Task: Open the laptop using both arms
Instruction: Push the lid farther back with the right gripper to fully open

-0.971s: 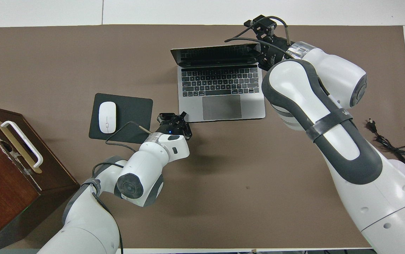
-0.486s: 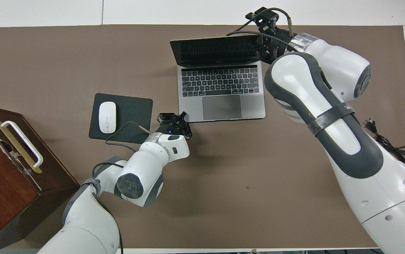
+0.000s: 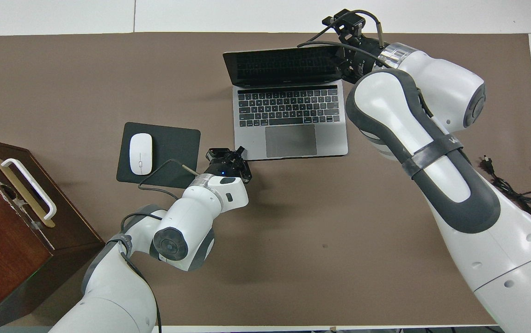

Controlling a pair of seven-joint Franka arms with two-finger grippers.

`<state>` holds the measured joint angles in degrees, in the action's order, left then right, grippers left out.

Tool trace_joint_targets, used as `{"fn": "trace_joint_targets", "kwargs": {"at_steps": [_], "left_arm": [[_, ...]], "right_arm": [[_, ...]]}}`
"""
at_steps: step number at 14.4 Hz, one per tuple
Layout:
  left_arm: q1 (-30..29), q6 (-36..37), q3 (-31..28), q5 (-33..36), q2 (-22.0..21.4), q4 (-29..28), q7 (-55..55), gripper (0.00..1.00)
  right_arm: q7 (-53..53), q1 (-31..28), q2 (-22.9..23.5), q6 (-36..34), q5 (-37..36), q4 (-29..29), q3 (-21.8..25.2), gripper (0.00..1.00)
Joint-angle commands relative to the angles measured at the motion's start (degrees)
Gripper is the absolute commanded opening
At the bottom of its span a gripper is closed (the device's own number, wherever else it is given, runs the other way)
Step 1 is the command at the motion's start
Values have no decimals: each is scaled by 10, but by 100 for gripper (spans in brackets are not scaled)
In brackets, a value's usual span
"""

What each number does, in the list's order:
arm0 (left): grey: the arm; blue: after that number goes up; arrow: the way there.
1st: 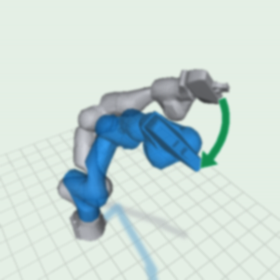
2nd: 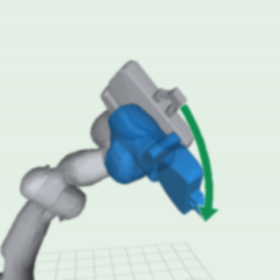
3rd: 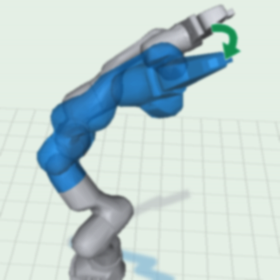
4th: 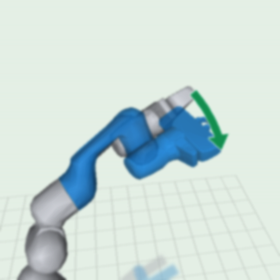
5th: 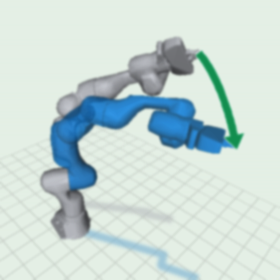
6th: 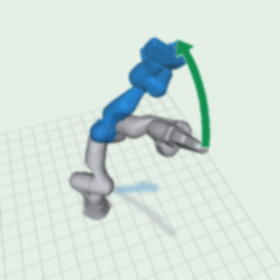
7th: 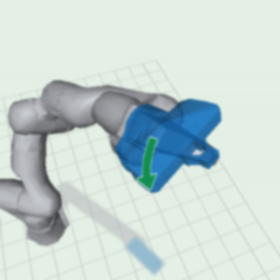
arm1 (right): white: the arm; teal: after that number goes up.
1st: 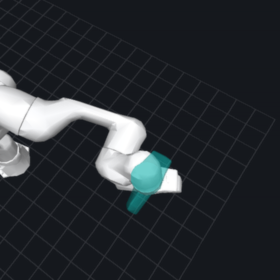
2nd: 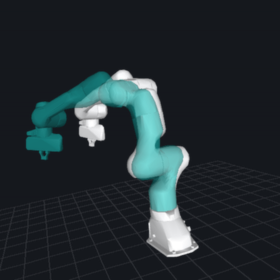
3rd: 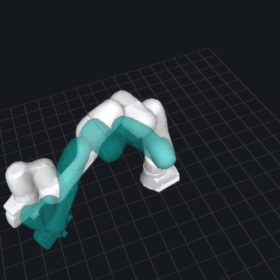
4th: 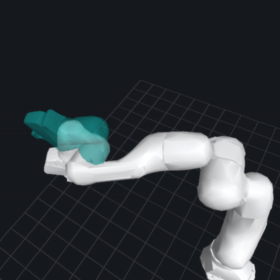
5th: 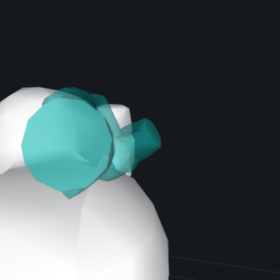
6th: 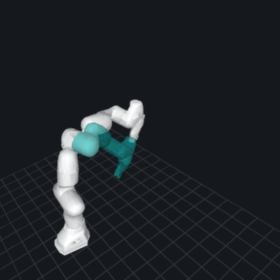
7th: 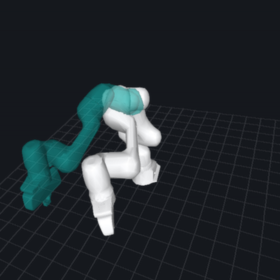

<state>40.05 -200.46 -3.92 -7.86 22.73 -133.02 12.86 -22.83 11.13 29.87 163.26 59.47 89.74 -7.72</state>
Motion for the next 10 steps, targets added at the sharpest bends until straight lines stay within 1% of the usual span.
{"fn": "trace_joint_targets", "kwargs": {"at_steps": [1,3,10], "left_arm": [[-1,-3,-4,0,32,15,9,0],[-1,-4,-3,-1,33,15,9,0],[0,-4,-3,-1,33,14,9,0]], "right_arm": [[-12,-11,19,-8,-18,-20,-7,100],[-12,-11,21,-8,-18,-29,-7,100],[-12,-12,21,-8,-16,-29,-8,100]]}}
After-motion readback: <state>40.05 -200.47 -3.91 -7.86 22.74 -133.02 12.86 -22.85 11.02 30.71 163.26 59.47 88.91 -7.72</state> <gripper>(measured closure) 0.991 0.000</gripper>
